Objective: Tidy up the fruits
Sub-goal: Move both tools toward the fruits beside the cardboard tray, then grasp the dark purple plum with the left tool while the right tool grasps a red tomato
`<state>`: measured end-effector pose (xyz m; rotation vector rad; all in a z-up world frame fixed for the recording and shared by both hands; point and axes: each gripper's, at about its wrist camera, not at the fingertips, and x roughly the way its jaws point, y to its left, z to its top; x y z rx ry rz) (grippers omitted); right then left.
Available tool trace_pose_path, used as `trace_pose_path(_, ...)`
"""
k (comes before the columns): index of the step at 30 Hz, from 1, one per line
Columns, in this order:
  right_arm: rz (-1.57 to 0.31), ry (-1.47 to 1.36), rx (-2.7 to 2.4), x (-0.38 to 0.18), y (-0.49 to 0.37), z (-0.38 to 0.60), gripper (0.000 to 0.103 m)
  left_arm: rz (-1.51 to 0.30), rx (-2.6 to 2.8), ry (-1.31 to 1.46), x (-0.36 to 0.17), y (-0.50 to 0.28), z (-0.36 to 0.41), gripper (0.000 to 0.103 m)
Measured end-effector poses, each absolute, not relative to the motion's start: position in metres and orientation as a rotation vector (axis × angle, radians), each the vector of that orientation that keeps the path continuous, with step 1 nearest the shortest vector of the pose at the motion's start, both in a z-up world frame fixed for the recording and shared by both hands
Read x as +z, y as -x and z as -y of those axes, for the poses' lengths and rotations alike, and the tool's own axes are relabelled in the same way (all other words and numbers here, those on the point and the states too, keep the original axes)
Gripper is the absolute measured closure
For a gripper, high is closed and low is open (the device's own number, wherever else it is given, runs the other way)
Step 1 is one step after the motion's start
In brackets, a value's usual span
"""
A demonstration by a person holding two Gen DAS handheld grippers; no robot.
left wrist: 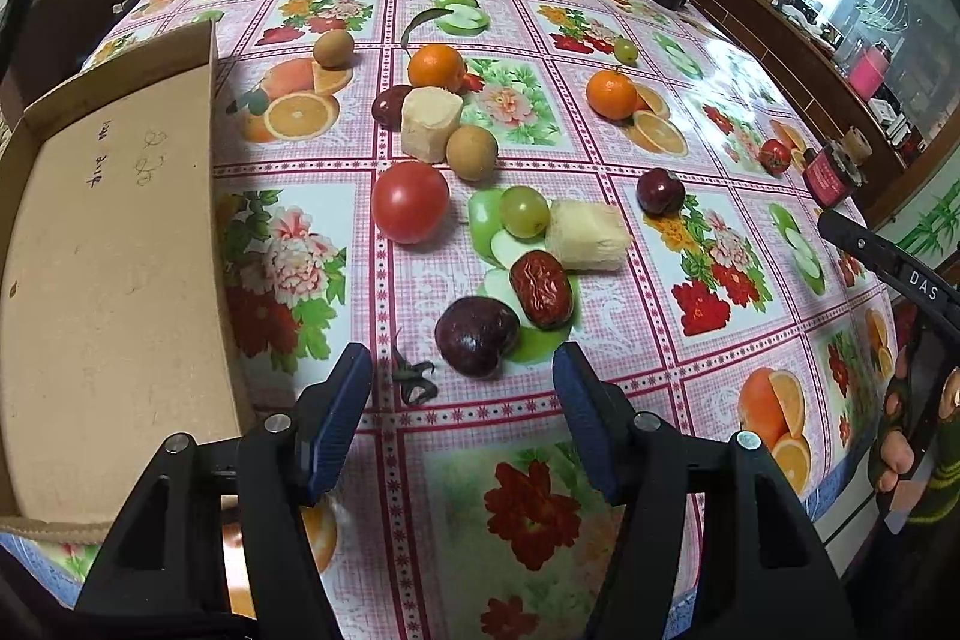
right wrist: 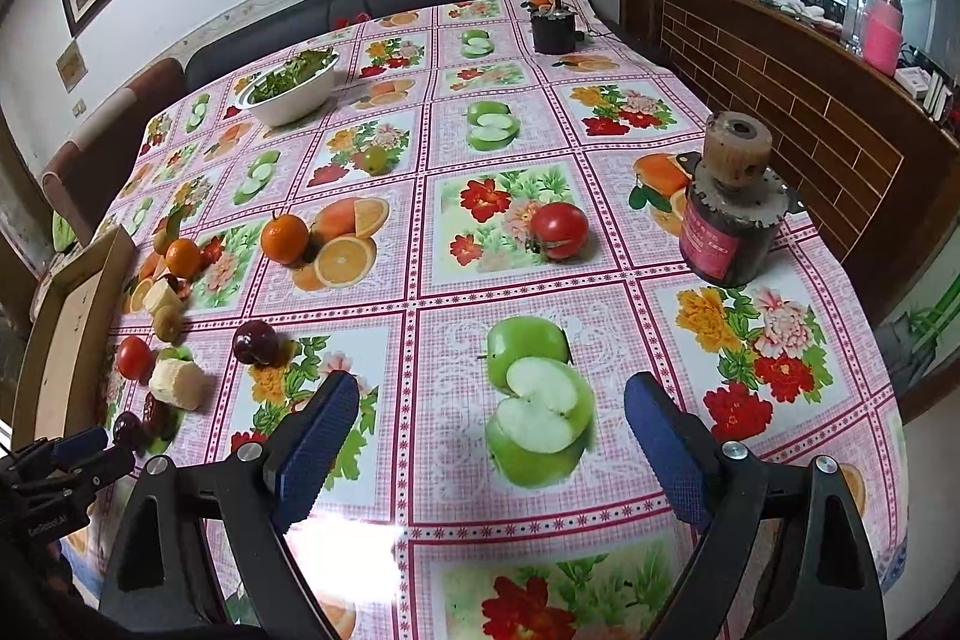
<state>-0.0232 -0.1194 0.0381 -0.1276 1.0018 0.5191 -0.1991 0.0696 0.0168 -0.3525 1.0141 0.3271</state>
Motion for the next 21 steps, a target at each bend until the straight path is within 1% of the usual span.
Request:
trace_pose_path(4, -1.009, 0.132, 0.517, 0.035, 0.014, 0.117, 0.016, -1.017, 0.322, 0.337, 0.015, 0.193, -0.070, 0.041)
trace_pose_path(6, -1.006, 0.128, 0.524, 0.033, 0.006, 0.116, 0.020, -1.017, 0.314, 0.333, 0.014, 0.190, -0.070, 0.041)
trace_pose_path(10, -1.014, 0.123, 0.517, 0.028, -0.019, 0.113, 0.022, -1.019, 0.310, 0.316, 0.012, 0.184, -0.070, 0.042)
trace_pose_path(12, -1.028, 0.125, 0.507, 0.023, -0.033, 0.109, 0.030, -1.019, 0.309, 0.308, 0.012, 0.182, -0.071, 0.042)
trace_pose_path(14, -1.038, 0.130, 0.502, 0.019, -0.044, 0.106, 0.032, -1.018, 0.305, 0.297, 0.011, 0.180, -0.072, 0.043)
trace_pose_path(16, -1.048, 0.138, 0.488, 0.013, -0.055, 0.101, 0.033, -1.022, 0.305, 0.265, 0.009, 0.177, -0.071, 0.046)
trace_pose_path(17, -1.055, 0.139, 0.488, 0.011, -0.061, 0.099, 0.036, -1.026, 0.310, 0.247, 0.008, 0.177, -0.071, 0.051)
trace_pose_path(18, -1.061, 0.148, 0.485, 0.007, -0.066, 0.095, 0.037, -1.026, 0.321, 0.231, 0.007, 0.176, -0.072, 0.055)
trace_pose_path(19, -1.068, 0.157, 0.478, 0.004, -0.070, 0.093, 0.037, -1.022, 0.318, 0.221, 0.007, 0.177, -0.073, 0.056)
trace_pose_path(20, -1.075, 0.164, 0.470, 0.000, -0.074, 0.091, 0.042, -1.016, 0.305, 0.220, 0.007, 0.178, -0.073, 0.060)
trace_pose_path(21, -1.088, 0.167, 0.472, -0.005, -0.078, 0.089, 0.049, -1.009, 0.290, 0.224, 0.008, 0.179, -0.075, 0.062)
